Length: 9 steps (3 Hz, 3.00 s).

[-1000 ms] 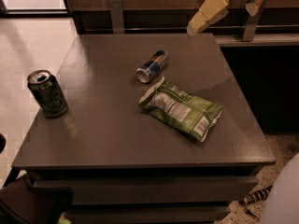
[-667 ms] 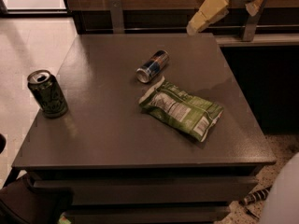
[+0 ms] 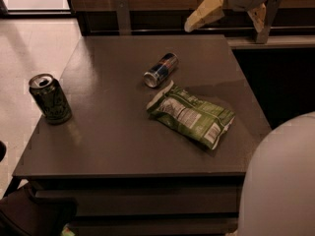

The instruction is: Place redbull can upright

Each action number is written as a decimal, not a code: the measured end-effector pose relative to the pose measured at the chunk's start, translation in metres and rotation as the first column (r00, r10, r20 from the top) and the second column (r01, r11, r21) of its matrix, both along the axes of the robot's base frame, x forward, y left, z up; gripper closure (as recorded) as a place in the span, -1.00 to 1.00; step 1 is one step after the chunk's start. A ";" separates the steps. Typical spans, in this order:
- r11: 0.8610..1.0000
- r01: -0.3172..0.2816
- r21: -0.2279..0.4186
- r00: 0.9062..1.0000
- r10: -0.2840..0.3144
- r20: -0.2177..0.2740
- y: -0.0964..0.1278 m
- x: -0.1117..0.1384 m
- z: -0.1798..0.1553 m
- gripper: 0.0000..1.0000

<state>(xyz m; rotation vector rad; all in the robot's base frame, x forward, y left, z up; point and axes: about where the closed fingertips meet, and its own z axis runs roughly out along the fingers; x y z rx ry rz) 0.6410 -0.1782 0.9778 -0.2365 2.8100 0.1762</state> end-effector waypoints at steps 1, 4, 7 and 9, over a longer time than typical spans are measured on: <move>0.987 0.160 0.015 0.986 -0.159 -0.057 0.018 0.016 -0.010 -1.00; 0.840 0.530 0.119 0.838 -0.498 -0.222 0.113 0.052 -0.060 -1.00; 0.829 0.559 0.005 0.768 -0.516 -0.379 0.141 0.057 -0.139 -1.00; 0.831 0.556 -0.011 0.768 -0.519 -0.374 0.126 0.063 -0.156 -0.27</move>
Offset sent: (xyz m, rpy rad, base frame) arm 0.0447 0.0997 -0.0382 0.1464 0.2011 -0.7023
